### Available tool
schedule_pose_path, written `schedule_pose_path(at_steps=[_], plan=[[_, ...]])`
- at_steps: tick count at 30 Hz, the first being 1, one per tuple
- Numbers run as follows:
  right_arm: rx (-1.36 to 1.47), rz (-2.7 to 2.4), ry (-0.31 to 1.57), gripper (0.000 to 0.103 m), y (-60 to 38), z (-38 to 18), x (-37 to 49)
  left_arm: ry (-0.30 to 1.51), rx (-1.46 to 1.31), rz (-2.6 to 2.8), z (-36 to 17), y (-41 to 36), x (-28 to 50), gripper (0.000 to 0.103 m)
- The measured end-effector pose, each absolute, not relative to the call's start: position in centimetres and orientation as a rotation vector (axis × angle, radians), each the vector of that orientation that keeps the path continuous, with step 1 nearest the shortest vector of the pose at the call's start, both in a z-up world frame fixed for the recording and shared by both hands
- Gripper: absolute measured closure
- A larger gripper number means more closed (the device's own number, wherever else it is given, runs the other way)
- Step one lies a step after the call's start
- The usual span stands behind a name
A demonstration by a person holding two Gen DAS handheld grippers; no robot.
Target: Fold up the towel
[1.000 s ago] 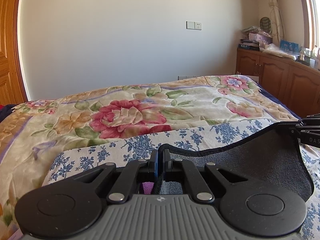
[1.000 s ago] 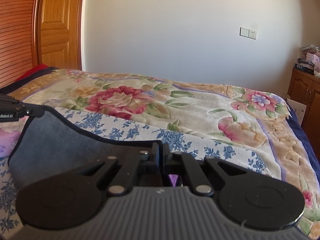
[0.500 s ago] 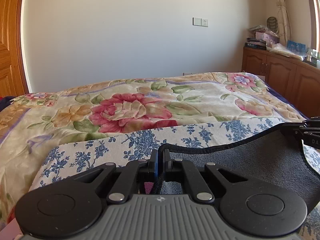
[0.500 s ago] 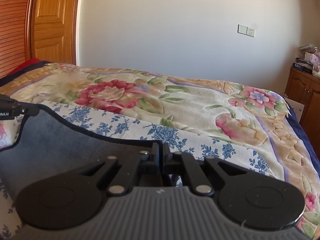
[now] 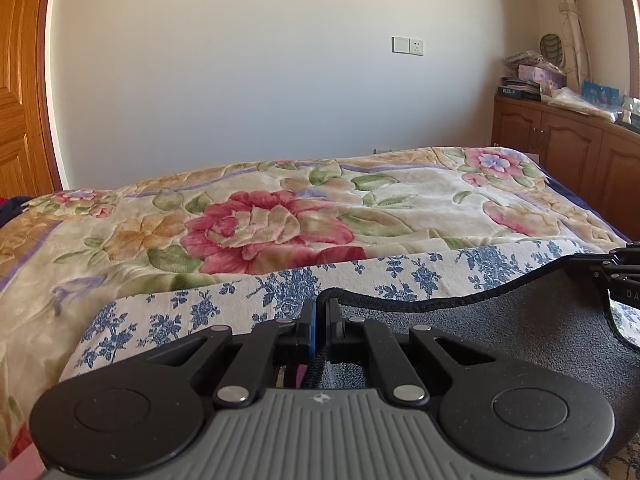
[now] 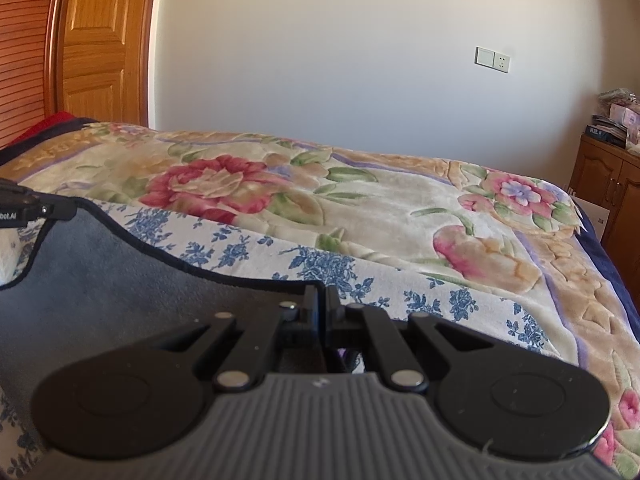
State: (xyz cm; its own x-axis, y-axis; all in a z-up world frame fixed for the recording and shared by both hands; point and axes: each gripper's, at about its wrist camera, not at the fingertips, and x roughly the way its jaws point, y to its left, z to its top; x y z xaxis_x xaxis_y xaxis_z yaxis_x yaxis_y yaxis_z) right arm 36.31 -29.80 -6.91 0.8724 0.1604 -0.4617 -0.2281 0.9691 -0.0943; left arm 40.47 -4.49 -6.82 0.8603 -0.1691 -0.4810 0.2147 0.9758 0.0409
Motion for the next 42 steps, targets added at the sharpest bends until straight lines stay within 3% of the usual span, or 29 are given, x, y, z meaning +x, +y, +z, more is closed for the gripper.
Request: schedule_pose_path(at_steps=[10, 13, 15, 16, 17, 19, 24, 30, 35, 42], plan=[[-0.146, 0.198, 0.575, 0.099, -30.2, -9.1, 38.1, 0.567, 0.161, -0.172, -9.1, -5.3, 42.0, 0.097], [-0.126, 0.193, 0.593, 0.098, -30.6, -9.2, 38.0, 0.593, 0.161, -0.155, -9.6, -5.0, 42.2, 0.092], [-0.123, 0.184, 0.605, 0.086, -30.7, -9.2, 38.0, 0.596, 0.154, -0.150, -9.6, -4.8, 42.2, 0.088], [-0.125, 0.177, 0.612, 0.074, -30.7, -9.1, 38.0, 0.593, 0.157, -0.147, -9.5, -4.7, 42.1, 0.086], [-0.123, 0.177, 0.615, 0.062, -30.8, -9.1, 37.9, 0.594, 0.157, -0.146, -9.5, -4.7, 42.0, 0.079], [-0.117, 0.178, 0.612, 0.054, -31.1, -8.8, 37.7, 0.591, 0.152, -0.147, -9.3, -4.6, 41.8, 0.065], [-0.117, 0.176, 0.608, 0.054, -31.3, -7.9, 37.0, 0.566, 0.130, -0.151, -8.2, -4.6, 40.9, 0.043], [-0.104, 0.177, 0.597, 0.054, -31.3, -6.3, 35.2, 0.536, 0.144, -0.150, -6.5, -5.2, 39.2, 0.027], [-0.092, 0.186, 0.582, 0.054, -31.0, -4.4, 33.5, 0.518, 0.143, -0.161, -4.3, -5.6, 37.1, 0.020], [-0.074, 0.199, 0.557, 0.054, -30.4, -1.6, 30.9, 0.502, 0.153, -0.168, -1.2, -5.9, 34.5, 0.018]])
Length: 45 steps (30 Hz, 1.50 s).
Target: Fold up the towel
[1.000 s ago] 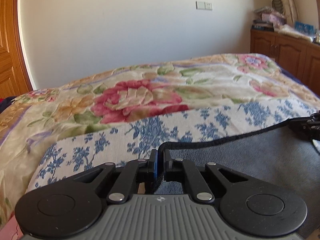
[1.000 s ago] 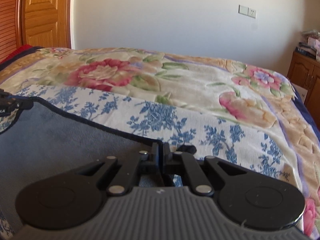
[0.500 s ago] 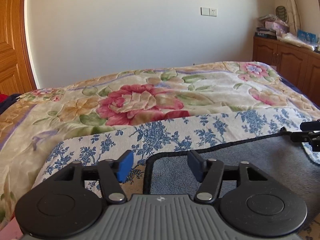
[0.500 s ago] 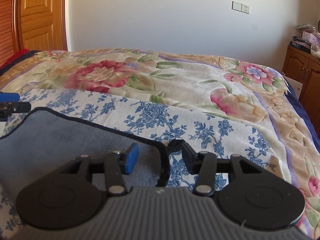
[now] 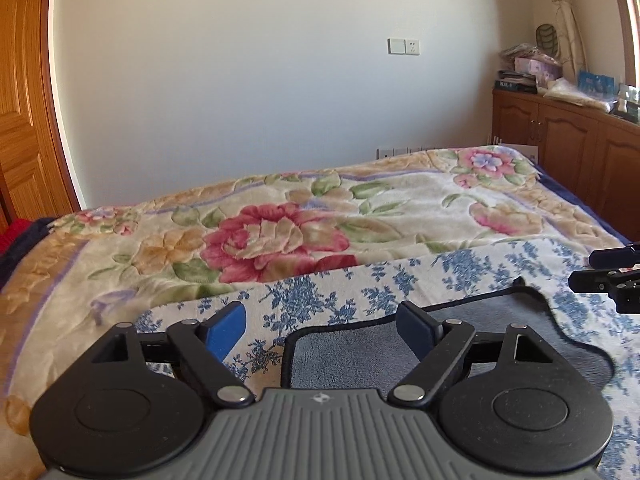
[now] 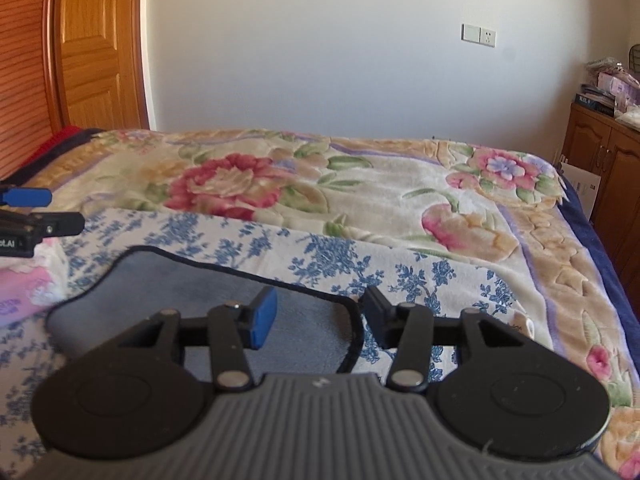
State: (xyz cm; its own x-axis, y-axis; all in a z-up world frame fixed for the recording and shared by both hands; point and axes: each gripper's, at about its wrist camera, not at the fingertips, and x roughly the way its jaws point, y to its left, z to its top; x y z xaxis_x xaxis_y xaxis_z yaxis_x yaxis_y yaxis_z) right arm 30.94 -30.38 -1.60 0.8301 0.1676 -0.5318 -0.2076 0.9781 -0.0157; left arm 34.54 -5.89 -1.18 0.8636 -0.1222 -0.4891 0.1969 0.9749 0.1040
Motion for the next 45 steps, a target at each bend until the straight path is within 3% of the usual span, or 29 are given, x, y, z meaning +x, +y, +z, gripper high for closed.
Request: schedule_pose_path(at_steps=[19, 45], plan=[[-0.074, 0.214, 0.510, 0.054, -29.2, 3.7, 24.1, 0.455, 0.185, -0.166, 5.0, -5.7, 27.2, 0.015], [-0.078, 0.233, 0.478, 0.054, -27.8, 6.8, 16.1, 0.427, 0.172, -0.178, 9.2, -5.8, 18.2, 0.012]])
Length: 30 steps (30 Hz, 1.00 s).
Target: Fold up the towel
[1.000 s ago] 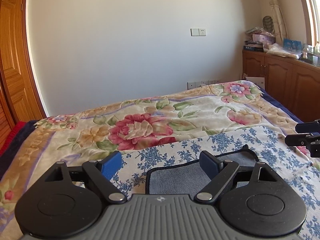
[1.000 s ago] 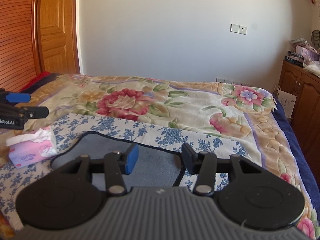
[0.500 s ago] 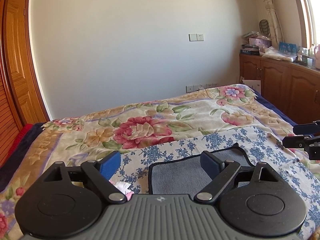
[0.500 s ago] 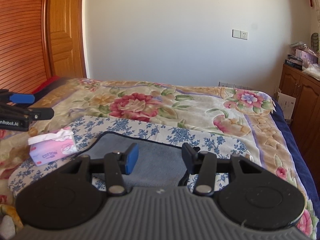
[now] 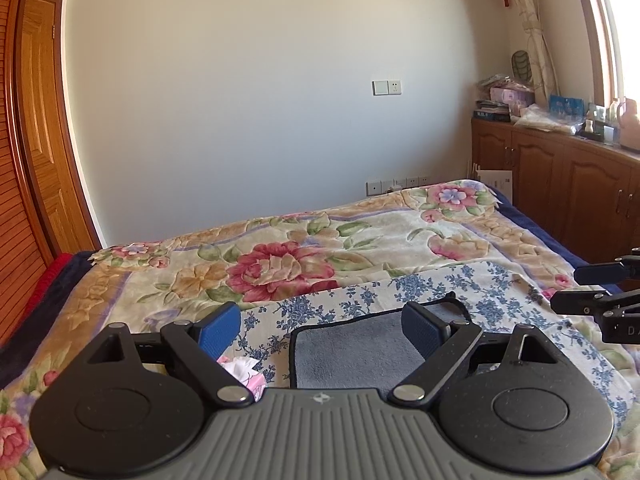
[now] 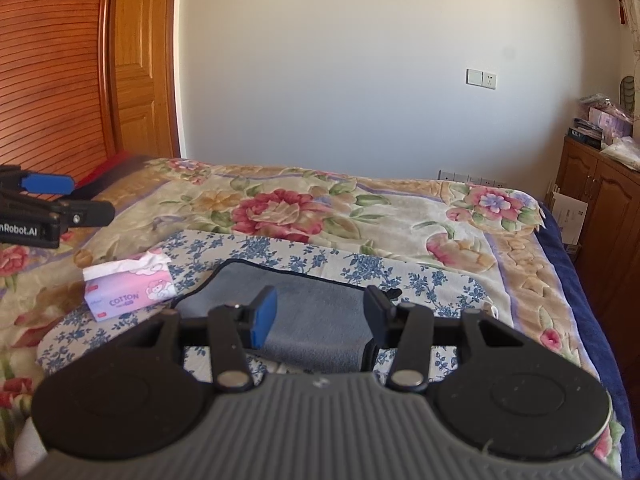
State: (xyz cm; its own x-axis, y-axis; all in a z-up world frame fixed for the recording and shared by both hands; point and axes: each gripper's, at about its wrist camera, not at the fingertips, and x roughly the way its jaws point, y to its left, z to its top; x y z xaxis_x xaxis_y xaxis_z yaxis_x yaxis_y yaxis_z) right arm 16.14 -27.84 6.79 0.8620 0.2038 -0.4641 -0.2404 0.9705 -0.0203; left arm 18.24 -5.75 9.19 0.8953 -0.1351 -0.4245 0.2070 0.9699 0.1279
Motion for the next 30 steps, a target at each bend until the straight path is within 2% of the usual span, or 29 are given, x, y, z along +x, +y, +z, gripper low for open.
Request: schedule_pose_path(at_steps=[7, 12, 15, 17, 19, 23, 30], plan=[[-0.088, 0.220, 0.473, 0.053, -28.1, 7.4, 14.0, 0.421, 0.175, -0.179, 9.2, -5.5, 15.9, 0.006], [-0.079, 0.189, 0.464, 0.044, -28.4, 7.5, 12.8, 0.422, 0.184, -0.188, 9.3, -5.0, 14.4, 0.002], [-0.066, 0.177, 0.455, 0.032, -28.5, 7.7, 12.1, 0.427, 0.181, -0.189, 9.5, -4.6, 13.5, 0.000], [-0.060, 0.165, 0.442, 0.014, -28.7, 7.8, 11.6, 0.426, 0.173, -0.186, 9.5, -4.3, 13.0, 0.000], [-0.056, 0.158, 0.423, 0.004, -28.8, 7.9, 11.1, 0.427, 0.171, -0.181, 9.5, -4.1, 12.6, 0.000], [-0.048, 0.147, 0.415, 0.000, -29.1, 8.1, 10.4, 0.426, 0.171, -0.180, 9.4, -4.1, 11.6, 0.000], [-0.053, 0.135, 0.427, 0.000, -29.4, 8.0, 9.5, 0.420, 0.192, -0.187, 9.2, -4.7, 9.8, 0.000]])
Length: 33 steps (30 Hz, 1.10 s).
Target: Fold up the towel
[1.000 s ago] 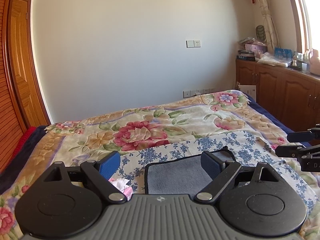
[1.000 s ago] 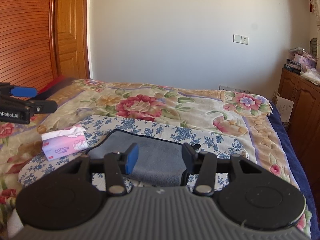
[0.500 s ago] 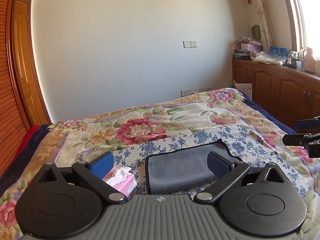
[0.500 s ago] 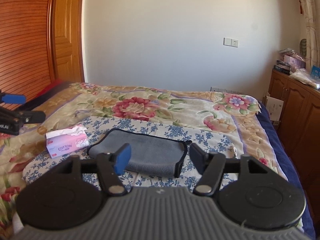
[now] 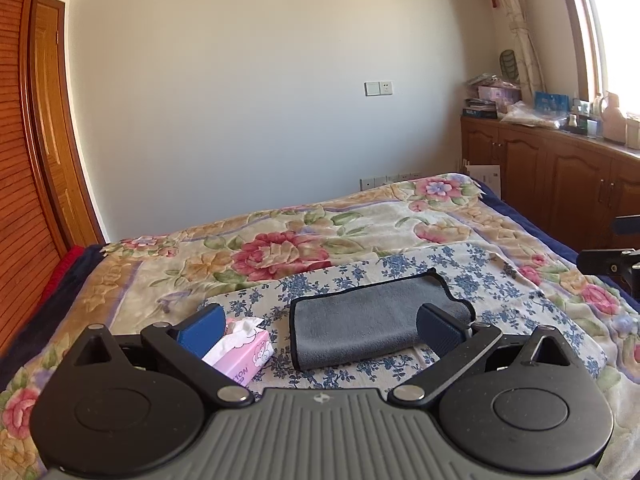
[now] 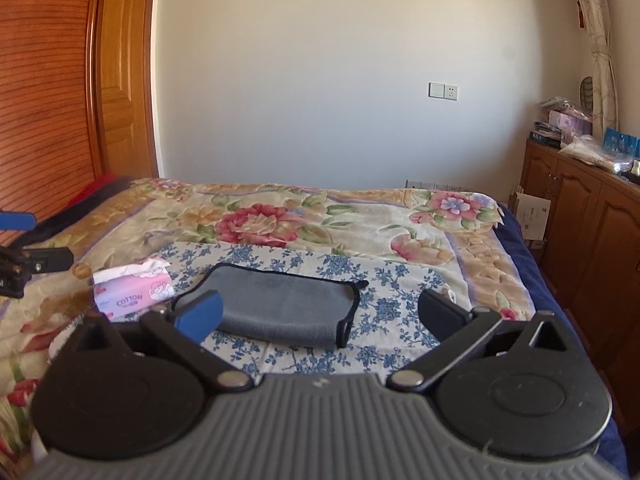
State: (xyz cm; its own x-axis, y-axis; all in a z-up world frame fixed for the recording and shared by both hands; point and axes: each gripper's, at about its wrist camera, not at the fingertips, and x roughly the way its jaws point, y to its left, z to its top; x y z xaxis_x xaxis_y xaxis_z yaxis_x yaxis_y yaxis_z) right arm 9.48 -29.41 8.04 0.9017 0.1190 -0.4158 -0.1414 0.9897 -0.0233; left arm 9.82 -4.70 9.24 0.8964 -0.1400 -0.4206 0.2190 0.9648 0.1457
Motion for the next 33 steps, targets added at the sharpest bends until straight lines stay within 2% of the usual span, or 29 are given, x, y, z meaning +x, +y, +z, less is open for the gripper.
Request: schedule_pose_path(at_steps=[19, 33], plan=[[-0.040, 0.114, 0.420, 0.000, -29.6, 7.1, 6.9, 0.423, 0.199, -0.130, 7.2, -4.5, 5.9, 0.000], [-0.014, 0.118, 0.438, 0.000, -28.7, 4.1, 4.4, 0.445, 0.153, -0.113, 4.0, -3.2, 4.1, 0.000]])
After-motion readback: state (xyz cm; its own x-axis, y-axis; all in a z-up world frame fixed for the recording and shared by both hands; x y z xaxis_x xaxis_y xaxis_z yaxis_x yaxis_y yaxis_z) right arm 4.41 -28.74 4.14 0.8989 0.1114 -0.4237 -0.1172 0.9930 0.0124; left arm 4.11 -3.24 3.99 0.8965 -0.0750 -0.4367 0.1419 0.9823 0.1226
